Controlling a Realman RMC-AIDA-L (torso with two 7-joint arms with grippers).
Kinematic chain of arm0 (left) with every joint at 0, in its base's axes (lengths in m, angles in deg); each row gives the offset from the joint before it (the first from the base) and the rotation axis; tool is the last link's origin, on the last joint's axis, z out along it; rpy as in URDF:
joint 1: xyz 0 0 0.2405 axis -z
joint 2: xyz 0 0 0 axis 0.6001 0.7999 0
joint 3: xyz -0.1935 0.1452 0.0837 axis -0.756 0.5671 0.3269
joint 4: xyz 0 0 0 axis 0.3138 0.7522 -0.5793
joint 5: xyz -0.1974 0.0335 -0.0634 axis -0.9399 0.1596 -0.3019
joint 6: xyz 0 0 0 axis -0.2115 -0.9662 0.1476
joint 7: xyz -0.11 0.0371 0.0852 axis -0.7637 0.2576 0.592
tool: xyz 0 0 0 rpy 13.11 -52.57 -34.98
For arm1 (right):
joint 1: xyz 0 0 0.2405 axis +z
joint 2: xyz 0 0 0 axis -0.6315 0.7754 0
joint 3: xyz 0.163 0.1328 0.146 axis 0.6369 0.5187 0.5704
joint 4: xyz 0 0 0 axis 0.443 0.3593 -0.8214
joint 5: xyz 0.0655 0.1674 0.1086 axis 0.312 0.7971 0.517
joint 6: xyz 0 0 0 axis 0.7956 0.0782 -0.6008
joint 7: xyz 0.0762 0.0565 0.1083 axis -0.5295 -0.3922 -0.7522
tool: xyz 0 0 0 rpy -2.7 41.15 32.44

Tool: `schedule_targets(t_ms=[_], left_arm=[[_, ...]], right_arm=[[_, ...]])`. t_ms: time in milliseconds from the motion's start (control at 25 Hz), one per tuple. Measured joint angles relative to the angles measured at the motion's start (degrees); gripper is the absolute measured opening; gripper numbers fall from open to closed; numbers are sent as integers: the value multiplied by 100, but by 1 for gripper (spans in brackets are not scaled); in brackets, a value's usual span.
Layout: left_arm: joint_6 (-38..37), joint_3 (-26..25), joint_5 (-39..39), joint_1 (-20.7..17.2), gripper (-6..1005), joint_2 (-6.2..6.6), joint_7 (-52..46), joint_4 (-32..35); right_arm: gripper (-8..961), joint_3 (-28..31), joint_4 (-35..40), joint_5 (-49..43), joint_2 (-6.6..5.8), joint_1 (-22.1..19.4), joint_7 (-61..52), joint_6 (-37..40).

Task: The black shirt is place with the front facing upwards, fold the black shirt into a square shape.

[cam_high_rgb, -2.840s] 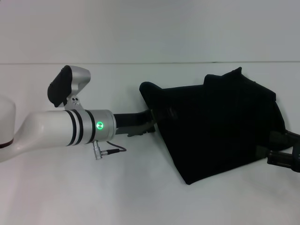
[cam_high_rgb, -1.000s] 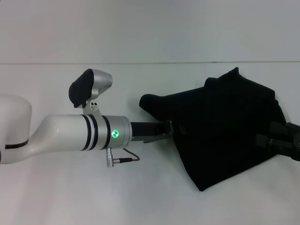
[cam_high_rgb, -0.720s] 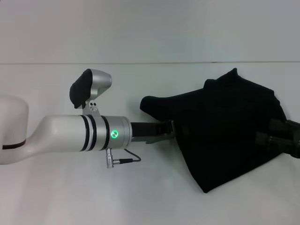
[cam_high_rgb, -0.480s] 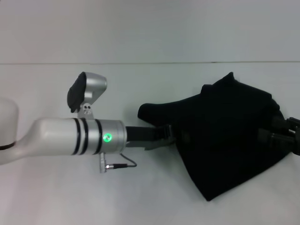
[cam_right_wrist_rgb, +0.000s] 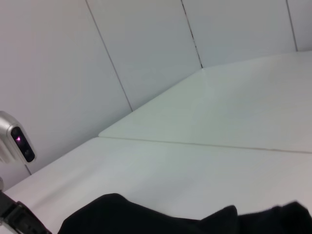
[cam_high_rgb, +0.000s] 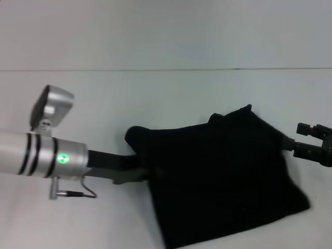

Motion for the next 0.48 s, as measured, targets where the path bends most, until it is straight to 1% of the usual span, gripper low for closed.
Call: schedule_targets(t_ms=[80,120,280,400,440,480], left_arm=[[38,-343,346,-31,112,39,-7,118],[97,-428,427,-57,112,52,-3,192],[397,-487,525,-126,111,93,-12,445],[599,-498,581,-130,124,103,-29,495],[599,-498,581,-130,130,103,-29,495],[710,-499,614,-125,136,103,-31,495]], right_arm=[[900,33,-1,0,11,38,-16,-24],[900,49,-2,-1,17,57,-38,-46],[897,53,-4,-8,43,186,-402,-298],[894,3,-4,-33,47,343,-873,-492],[893,-14,-4,-37,46,463,-1201,-548],[892,-14,-4,-37,46,463,-1201,-548]])
